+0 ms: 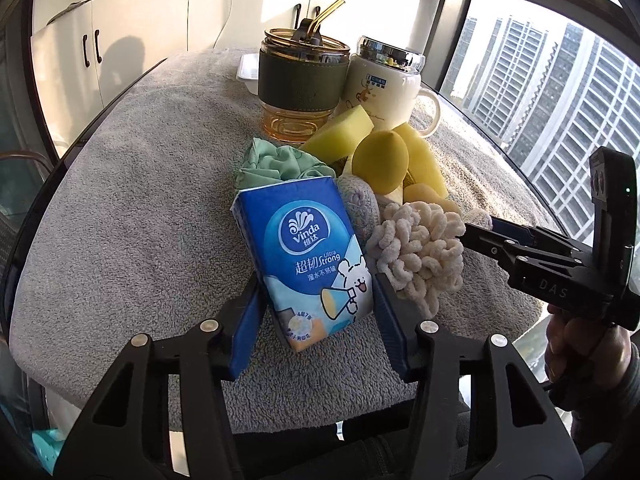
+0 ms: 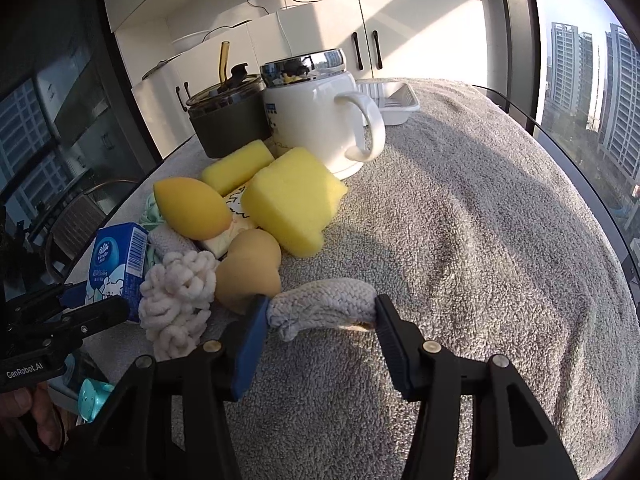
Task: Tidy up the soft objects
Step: 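Carry the tissue pack and sponge strip over to the white tray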
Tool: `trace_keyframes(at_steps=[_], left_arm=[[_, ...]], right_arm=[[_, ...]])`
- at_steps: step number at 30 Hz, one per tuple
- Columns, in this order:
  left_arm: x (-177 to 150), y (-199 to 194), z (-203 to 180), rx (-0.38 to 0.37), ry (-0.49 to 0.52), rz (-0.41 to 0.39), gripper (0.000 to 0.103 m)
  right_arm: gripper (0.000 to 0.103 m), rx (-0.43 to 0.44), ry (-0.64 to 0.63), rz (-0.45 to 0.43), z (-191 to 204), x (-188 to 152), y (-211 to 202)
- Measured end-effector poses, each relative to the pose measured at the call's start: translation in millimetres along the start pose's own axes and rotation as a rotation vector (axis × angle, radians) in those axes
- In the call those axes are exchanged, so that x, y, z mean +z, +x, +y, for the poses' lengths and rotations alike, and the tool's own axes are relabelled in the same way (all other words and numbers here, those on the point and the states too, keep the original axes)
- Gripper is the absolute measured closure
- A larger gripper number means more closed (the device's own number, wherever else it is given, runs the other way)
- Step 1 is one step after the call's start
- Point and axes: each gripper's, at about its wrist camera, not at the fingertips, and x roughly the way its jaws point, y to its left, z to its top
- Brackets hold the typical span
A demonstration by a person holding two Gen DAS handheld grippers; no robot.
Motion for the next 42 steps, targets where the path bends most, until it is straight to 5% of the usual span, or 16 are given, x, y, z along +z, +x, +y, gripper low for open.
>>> trace_keyframes(at_steps=[11,42], left_arm=[[2,-2,18,-0.109,-0.064,-0.003,0.055],[31,-47,51,0.018,-0.038,-0.184,0.062]], right_arm=[[0.047,-0.021,-0.006,0.017,5,-1,5],[0.052,-0.089,-0.052,-0.064,13,19,-31]])
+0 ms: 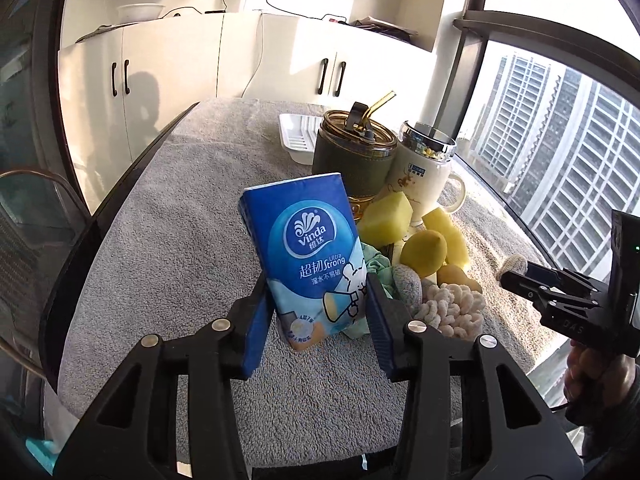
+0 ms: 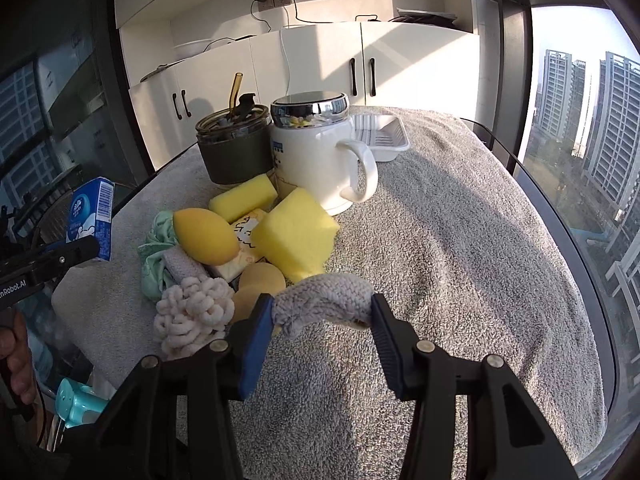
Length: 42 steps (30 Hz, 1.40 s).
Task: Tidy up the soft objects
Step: 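Carry the tissue pack and sponge strip over to the white tray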
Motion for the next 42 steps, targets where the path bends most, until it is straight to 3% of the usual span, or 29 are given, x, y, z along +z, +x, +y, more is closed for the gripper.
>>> trace_keyframes(at_steps=[6,13,27,34,42], left_arm=[[29,3,15,0.010,0.000,-0.039,0.062],[76,18,30,0.035,0.036,-0.094,0.062],[149,70,41,0.029,0.115,-0.109,0.062],[180,109,48,0.008,0.152,-0.062,0.062],[227,193,41,-0.108,0.248,0.065,0.061]], right_arm=[[0.052,-0.018,0.000,-0.016,-14,21,-4],[0.052,-0.068,-0.033,-0.069,-40,71,-2],[0.052,-0.113,-0.111,-0.111,-75,160,33],[0.052,-0.093,-0.137,-0.072,-98,199,68],[0.052,0.010,-0.214,0.021,-99,248,150]])
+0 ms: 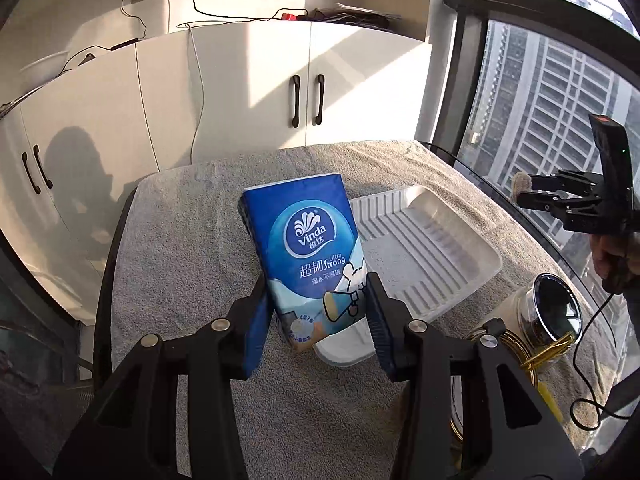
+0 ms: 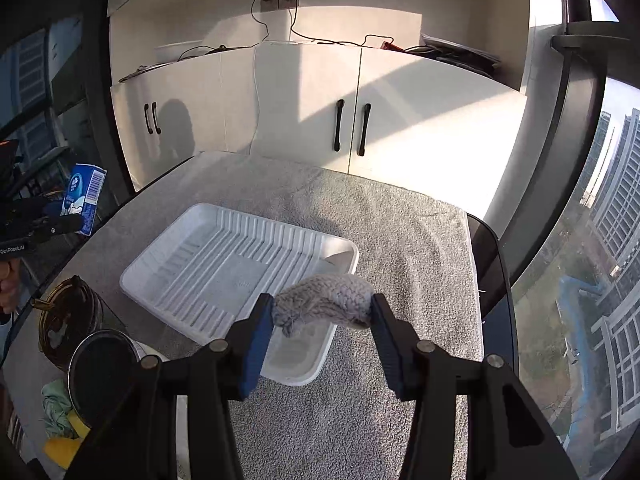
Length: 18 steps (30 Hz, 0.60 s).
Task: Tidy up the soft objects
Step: 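Lower both items into the tray and open both tools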
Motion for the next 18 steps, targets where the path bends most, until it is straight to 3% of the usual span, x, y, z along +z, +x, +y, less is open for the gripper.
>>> trace_keyframes(at_steps=[4,9,18], left_arm=[[15,36,1,-0.075,0.049,0.050,0.061],[17,88,5,-0.140,0.061,0.175,0.061],[8,135,-4,-0.178,0.103,0.275,0.061]], right_arm=[[0.052,0.041,-0.035,0.053,0,14,43],[0.052,0.121,-0.083,0.114,7,21,88],[0.051,0.157,-0.155,0.212,18,19,148]])
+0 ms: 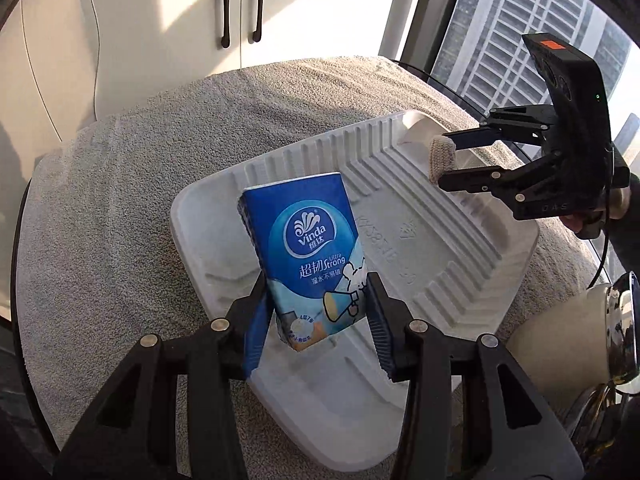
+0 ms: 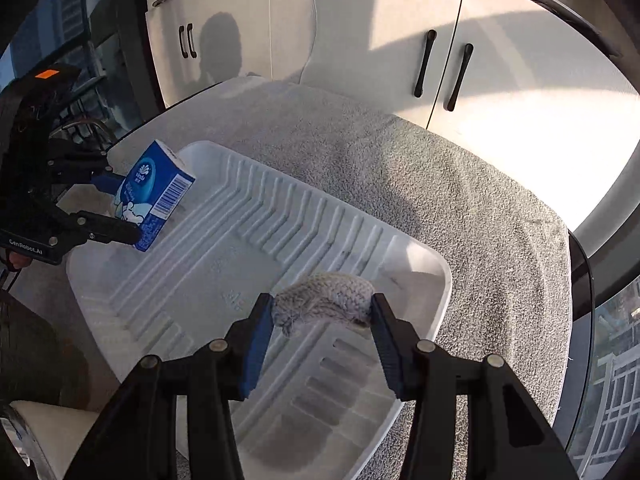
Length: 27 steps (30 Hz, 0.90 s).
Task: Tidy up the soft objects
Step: 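Lower both items into the tray and open both tools, then move both tools back to the remaining soft items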
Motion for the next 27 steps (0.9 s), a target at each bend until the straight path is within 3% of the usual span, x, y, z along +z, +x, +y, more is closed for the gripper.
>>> trace_keyframes(at_steps=[7,17,21,23,27], left_arm=[[6,15,7,0.001,-0.035,0.046,0.058],[13,23,6,0.023,-0.058,0.048,0.042],[16,15,8,0.009,-0.083,0.016,0.029],[18,6,14,0.000,-0.111,-0.007,0.027],[17,-26,28,0.005,-0.171,-0.077,0.024]], right_arm=[[0.050,0.009,0.008,0.021,-2,-2,20],[0.040,-0.053,0.014,0.010,-1,-6,23],[0.035,-0.064,0.008,-0.017,0,-7,13],[0.030,-0.065,0.019,-0.040,-2,-7,3],[0.030,-0.076,0.059,-0.100,-9,-8,-28]])
